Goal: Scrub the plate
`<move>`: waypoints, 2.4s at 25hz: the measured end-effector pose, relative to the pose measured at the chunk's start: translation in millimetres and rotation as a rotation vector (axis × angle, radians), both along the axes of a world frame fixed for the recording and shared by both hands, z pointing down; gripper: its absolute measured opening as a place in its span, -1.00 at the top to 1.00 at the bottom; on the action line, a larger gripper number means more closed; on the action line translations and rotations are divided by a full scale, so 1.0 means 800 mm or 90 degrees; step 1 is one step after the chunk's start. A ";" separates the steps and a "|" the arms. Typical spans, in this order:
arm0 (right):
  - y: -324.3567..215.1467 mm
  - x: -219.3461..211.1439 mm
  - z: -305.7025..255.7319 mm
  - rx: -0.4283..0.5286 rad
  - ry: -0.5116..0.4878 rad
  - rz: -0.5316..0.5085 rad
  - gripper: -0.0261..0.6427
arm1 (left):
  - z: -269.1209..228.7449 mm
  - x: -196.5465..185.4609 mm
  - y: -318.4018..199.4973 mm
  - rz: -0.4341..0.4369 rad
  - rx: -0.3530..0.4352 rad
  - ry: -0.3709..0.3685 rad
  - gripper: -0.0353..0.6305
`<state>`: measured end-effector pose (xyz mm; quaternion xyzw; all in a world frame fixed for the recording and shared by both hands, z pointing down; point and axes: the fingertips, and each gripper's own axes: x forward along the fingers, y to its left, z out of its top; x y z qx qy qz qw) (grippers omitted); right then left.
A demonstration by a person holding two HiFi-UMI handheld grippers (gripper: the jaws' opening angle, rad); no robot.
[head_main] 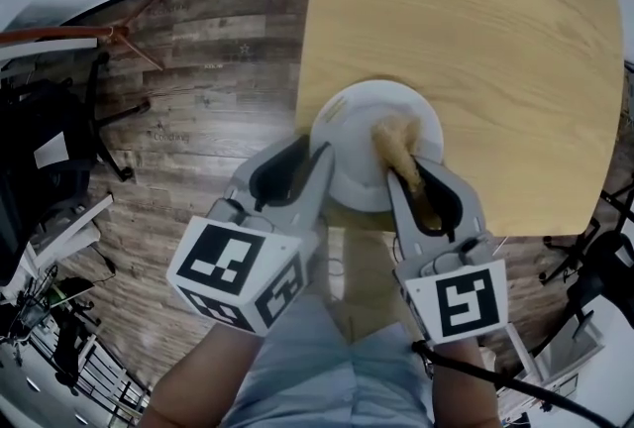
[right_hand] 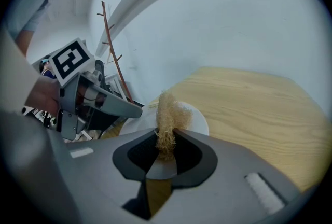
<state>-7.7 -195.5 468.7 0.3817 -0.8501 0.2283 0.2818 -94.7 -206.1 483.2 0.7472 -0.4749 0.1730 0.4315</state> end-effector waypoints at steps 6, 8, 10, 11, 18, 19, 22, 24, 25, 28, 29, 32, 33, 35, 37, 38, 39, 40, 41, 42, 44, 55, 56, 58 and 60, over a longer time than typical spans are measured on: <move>0.004 -0.001 0.000 -0.005 -0.002 0.002 0.71 | -0.005 -0.002 0.000 0.003 -0.001 -0.015 0.62; -0.002 0.001 -0.003 -0.016 -0.024 0.025 0.70 | -0.012 -0.004 -0.002 0.005 0.009 -0.026 0.65; -0.007 0.008 -0.007 -0.025 -0.014 0.043 0.70 | -0.018 -0.004 -0.004 0.021 0.018 -0.040 0.65; -0.009 0.014 -0.007 -0.028 0.014 0.043 0.70 | -0.021 -0.003 -0.006 0.029 0.023 -0.045 0.65; -0.042 0.038 -0.012 -0.023 0.134 0.046 0.71 | -0.036 0.013 -0.017 0.072 0.052 -0.068 0.68; -0.046 0.039 -0.012 -0.024 0.141 0.044 0.71 | -0.037 0.015 -0.018 0.077 0.052 -0.068 0.68; -0.052 0.032 -0.011 -0.025 0.160 0.027 0.71 | -0.043 0.019 -0.019 0.083 0.056 -0.066 0.68; -0.056 0.022 -0.013 -0.017 0.166 0.012 0.71 | -0.048 0.022 -0.021 0.081 0.057 -0.059 0.68; -0.057 0.017 -0.015 -0.013 0.166 0.004 0.71 | -0.050 0.024 -0.022 0.082 0.059 -0.056 0.68; -0.057 0.003 -0.021 -0.012 0.160 -0.022 0.71 | -0.055 0.026 -0.024 0.087 0.062 -0.054 0.68; -0.056 -0.002 -0.023 -0.013 0.161 -0.033 0.71 | -0.055 0.026 -0.025 0.088 0.061 -0.053 0.68; -0.050 -0.015 -0.026 -0.002 0.174 -0.067 0.71 | -0.056 0.025 -0.026 0.085 0.060 -0.047 0.69; -0.047 -0.018 -0.027 0.002 0.180 -0.077 0.71 | -0.056 0.024 -0.026 0.084 0.060 -0.044 0.69; -0.042 -0.025 -0.027 0.009 0.184 -0.091 0.71 | -0.055 0.023 -0.025 0.079 0.057 -0.041 0.69; -0.035 -0.031 -0.027 0.012 0.177 -0.102 0.71 | -0.054 0.021 -0.025 0.074 0.056 -0.039 0.70; -0.031 -0.033 -0.027 0.013 0.173 -0.106 0.71 | -0.054 0.020 -0.024 0.073 0.056 -0.038 0.70; -0.028 -0.035 -0.028 0.014 0.168 -0.110 0.71 | -0.054 0.019 -0.024 0.073 0.057 -0.038 0.70; -0.024 -0.037 -0.028 0.014 0.164 -0.114 0.71 | -0.054 0.019 -0.024 0.073 0.057 -0.038 0.70; -0.021 -0.038 -0.028 0.016 0.158 -0.118 0.71 | -0.054 0.019 -0.024 0.073 0.058 -0.038 0.70; -0.018 -0.040 -0.028 0.017 0.153 -0.123 0.71 | -0.053 0.020 -0.024 0.075 0.060 -0.039 0.71; -0.010 -0.043 -0.027 0.017 0.142 -0.136 0.71 | -0.053 0.020 -0.025 0.086 0.075 -0.046 0.71; 0.030 -0.039 -0.019 0.006 0.124 -0.180 0.72 | -0.052 0.021 -0.024 0.084 0.087 -0.051 0.71; 0.037 -0.039 -0.017 0.000 0.125 -0.188 0.72 | -0.052 0.019 -0.027 0.082 0.088 -0.054 0.71; 0.048 -0.038 -0.014 -0.010 0.124 -0.194 0.72 | -0.053 0.018 -0.029 0.087 0.092 -0.061 0.71; 0.054 -0.034 -0.013 -0.018 0.122 -0.190 0.72 | -0.053 0.021 -0.028 0.099 0.093 -0.066 0.71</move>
